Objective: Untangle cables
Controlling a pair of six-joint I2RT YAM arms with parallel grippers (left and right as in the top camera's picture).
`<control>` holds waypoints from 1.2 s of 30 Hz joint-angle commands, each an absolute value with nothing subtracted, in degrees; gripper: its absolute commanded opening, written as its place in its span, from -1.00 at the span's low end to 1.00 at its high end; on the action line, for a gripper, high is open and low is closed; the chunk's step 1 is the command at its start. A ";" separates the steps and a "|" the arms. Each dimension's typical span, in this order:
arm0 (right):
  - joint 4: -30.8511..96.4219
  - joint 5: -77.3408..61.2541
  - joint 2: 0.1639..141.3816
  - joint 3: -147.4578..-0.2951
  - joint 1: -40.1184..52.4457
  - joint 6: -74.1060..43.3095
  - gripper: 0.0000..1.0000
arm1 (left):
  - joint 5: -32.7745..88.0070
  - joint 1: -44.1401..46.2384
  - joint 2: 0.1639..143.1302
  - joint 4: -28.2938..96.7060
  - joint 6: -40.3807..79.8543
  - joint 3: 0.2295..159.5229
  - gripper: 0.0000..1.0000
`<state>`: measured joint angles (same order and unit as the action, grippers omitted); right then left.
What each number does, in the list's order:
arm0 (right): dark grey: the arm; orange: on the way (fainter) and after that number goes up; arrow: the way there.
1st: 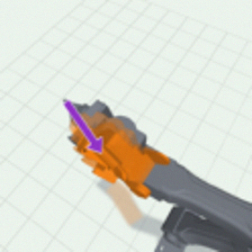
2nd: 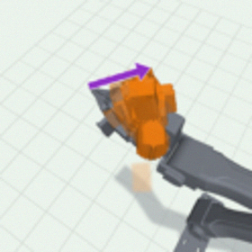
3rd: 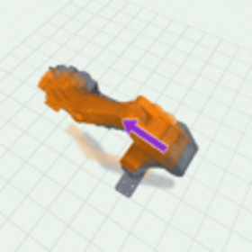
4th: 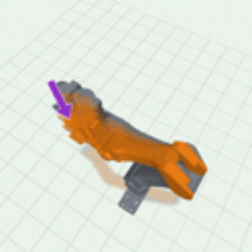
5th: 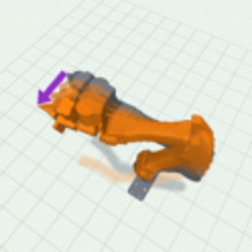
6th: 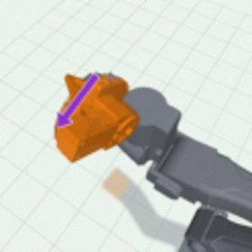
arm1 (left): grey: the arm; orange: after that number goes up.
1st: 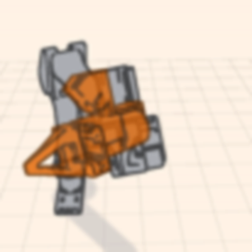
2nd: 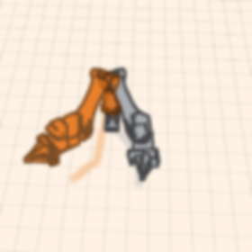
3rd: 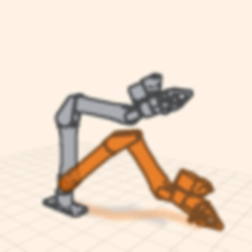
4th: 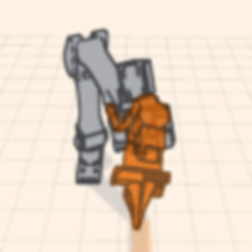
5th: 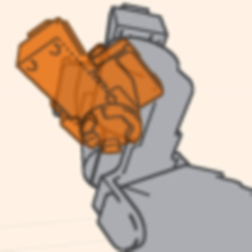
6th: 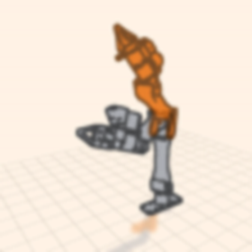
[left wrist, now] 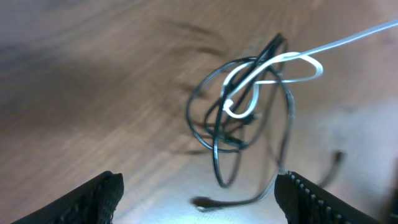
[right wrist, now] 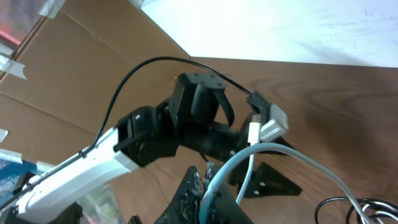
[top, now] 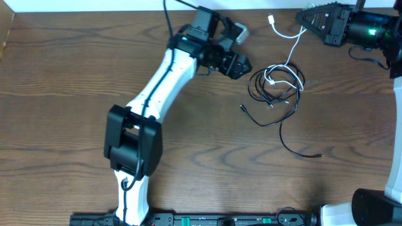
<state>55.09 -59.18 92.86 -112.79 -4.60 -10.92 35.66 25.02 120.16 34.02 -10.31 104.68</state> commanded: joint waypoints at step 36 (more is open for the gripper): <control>56.27 -21.28 92.29 -97.01 -4.47 -13.56 -0.98 | 27.62 10.22 106.04 44.05 -11.09 106.26 -0.86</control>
